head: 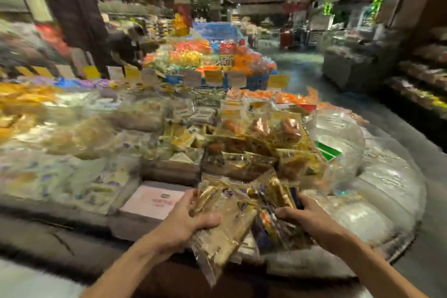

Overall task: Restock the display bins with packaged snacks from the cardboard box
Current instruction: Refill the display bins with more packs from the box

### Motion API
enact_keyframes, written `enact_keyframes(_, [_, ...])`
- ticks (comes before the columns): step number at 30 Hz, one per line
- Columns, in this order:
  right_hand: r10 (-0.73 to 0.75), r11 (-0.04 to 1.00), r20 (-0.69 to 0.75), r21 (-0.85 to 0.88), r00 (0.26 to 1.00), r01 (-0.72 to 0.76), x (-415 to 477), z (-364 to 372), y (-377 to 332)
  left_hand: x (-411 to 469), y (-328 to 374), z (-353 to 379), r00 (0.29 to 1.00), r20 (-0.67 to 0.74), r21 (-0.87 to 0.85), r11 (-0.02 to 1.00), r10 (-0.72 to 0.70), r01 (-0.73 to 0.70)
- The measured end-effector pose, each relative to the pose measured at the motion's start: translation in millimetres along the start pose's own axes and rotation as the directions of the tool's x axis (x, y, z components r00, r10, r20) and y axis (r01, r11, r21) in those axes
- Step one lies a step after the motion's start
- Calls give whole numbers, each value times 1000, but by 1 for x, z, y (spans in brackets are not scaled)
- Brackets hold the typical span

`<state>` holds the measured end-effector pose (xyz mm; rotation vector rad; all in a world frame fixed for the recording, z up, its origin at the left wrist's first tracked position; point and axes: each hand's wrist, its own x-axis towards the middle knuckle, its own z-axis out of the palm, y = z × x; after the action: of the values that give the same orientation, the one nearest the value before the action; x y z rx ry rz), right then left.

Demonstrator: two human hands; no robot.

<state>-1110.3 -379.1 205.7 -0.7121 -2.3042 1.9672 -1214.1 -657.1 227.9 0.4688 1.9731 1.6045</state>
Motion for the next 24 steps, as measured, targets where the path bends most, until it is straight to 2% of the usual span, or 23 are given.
enact_keyframes(7, [108,962,173,230,979,-147,114,163,-32,36,-57,-130,979,-117,-278,952,-166,128])
enact_keyframes(11, [138,933,235,295,962,-206,145,223,-40,57,-65,-173,971,-126,-304,939,-204,158])
enact_keyframes(18, [212,899,266,326,940,-294,185,272,-31,93,-87,-205,955,-107,-319,919,-278,232])
enact_keyframes(24, [231,925,375,201,898,-323,236,285,-25,131,-104,-221,922,-135,-359,885,-364,297])
